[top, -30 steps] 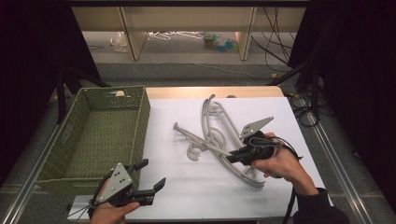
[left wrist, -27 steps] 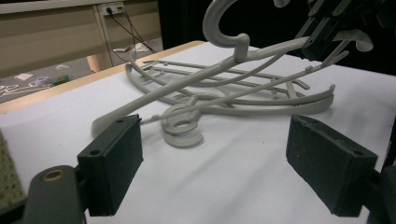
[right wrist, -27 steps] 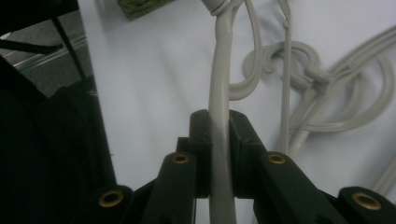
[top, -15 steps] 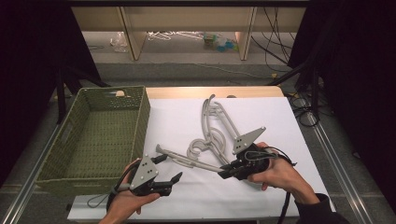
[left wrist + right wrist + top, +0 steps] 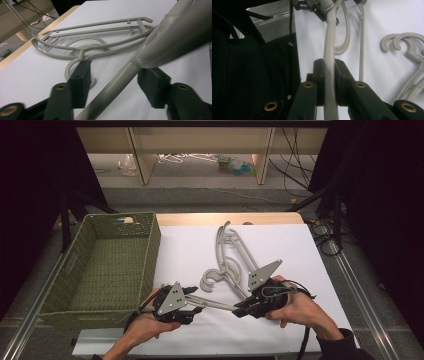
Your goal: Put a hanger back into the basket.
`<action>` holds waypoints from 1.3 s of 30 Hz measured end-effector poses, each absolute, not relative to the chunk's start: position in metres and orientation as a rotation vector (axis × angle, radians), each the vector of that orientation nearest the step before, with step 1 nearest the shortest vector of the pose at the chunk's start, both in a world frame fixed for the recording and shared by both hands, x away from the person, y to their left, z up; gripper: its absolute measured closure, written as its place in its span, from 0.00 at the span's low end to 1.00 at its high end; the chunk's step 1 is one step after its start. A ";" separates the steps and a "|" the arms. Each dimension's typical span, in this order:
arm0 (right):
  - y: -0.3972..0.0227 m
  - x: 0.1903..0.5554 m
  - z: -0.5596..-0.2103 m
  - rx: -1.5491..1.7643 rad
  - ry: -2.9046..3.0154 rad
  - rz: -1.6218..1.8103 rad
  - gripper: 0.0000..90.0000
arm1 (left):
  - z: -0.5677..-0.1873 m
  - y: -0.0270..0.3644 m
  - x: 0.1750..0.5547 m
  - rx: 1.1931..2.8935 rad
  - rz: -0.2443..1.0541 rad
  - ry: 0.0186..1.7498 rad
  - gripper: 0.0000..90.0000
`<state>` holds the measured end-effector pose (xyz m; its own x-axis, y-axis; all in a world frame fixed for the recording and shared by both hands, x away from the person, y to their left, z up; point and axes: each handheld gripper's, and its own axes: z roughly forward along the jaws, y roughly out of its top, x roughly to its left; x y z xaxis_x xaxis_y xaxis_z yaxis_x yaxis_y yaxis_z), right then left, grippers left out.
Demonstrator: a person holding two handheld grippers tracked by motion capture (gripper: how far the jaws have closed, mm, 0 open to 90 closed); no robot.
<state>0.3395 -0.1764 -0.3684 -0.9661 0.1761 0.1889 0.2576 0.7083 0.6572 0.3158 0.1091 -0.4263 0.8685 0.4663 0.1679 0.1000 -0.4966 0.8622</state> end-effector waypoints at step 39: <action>-0.197 0.340 -0.339 -0.762 -3.083 -1.336 0.38 | -0.399 0.122 0.321 2.083 0.405 0.569 0.90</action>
<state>0.3403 -0.1966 -0.3386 -0.8586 0.5027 -0.1001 0.2707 0.6104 0.7444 0.3213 0.1221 -0.3989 0.8397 0.5388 0.0675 0.2398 -0.4795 0.8442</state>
